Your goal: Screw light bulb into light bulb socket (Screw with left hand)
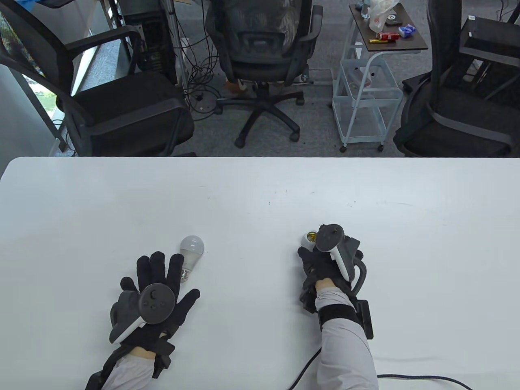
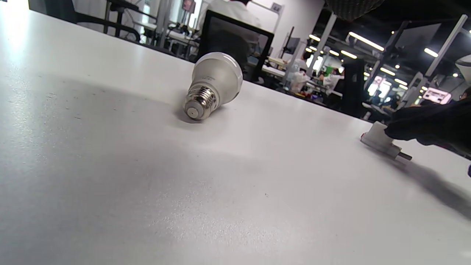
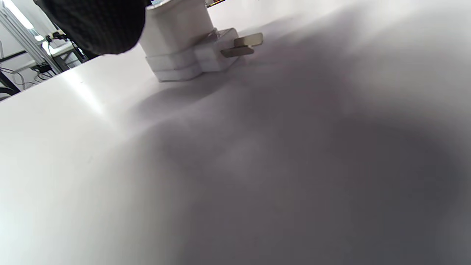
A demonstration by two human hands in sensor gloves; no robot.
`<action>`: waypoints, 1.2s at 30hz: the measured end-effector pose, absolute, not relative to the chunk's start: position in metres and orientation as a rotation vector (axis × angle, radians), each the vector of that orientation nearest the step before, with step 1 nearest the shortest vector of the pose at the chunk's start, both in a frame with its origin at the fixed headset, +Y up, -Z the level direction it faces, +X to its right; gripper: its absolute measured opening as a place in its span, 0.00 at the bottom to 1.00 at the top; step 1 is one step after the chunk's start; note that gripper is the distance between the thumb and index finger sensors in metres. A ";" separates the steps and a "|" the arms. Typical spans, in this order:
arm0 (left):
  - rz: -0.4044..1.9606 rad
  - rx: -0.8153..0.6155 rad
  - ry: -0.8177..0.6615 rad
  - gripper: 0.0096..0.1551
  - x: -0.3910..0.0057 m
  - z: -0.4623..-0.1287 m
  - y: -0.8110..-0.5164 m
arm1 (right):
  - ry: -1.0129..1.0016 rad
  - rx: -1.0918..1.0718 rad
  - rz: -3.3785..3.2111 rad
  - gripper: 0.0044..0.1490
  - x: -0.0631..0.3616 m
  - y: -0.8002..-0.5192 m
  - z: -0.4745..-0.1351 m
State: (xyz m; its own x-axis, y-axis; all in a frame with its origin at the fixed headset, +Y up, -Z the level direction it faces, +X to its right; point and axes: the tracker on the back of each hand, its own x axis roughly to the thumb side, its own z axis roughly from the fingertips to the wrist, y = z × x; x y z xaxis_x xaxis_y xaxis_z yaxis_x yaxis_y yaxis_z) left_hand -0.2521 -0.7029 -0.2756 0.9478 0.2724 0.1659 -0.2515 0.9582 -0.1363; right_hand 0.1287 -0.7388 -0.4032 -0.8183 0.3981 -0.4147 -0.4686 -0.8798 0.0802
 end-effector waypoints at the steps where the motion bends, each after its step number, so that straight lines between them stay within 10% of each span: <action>1: 0.266 -0.116 -0.185 0.51 -0.252 -0.276 -0.703 | 0.262 -0.558 2.624 0.52 0.126 -0.739 -0.408; 13: 0.249 -0.150 -0.193 0.51 -0.247 -0.282 -0.707 | 0.177 -0.576 2.639 0.42 0.115 -0.740 -0.413; 24: 0.271 -0.162 -0.192 0.51 -0.248 -0.281 -0.708 | -0.006 -0.088 2.493 0.44 0.094 -0.702 -0.340; 36: 0.302 -0.135 -0.091 0.48 -0.261 -0.283 -0.710 | -0.072 -0.049 2.263 0.44 0.103 -0.716 -0.298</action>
